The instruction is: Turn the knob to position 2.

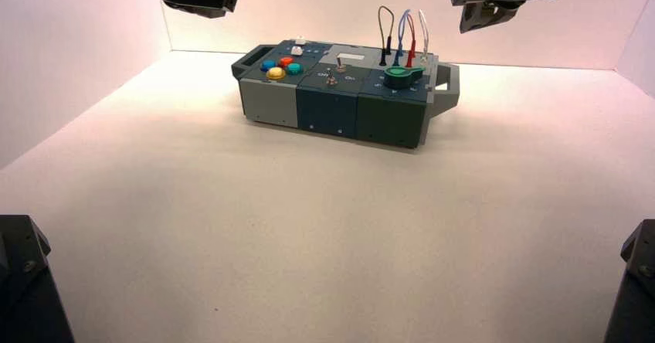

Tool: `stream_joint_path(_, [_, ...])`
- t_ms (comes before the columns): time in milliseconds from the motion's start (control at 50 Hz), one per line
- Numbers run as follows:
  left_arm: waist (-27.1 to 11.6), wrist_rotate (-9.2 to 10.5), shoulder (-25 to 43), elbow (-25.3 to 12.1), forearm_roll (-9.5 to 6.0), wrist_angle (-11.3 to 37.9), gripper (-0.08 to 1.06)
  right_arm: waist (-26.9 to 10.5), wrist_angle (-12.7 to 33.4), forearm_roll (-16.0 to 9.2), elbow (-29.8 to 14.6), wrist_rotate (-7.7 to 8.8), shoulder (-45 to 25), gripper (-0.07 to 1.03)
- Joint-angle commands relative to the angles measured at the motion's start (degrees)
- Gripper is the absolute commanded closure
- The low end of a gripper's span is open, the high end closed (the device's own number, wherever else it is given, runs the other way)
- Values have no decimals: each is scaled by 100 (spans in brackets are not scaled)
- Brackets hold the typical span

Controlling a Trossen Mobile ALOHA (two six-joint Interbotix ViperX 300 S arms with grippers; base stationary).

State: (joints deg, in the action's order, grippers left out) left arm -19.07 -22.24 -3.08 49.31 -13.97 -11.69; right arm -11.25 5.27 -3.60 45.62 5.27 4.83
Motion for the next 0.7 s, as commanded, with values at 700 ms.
stream_joint_path(700, [26, -9, -18, -62, 18, -229, 101, 18, -211, -44, 9, -9, 0, 98])
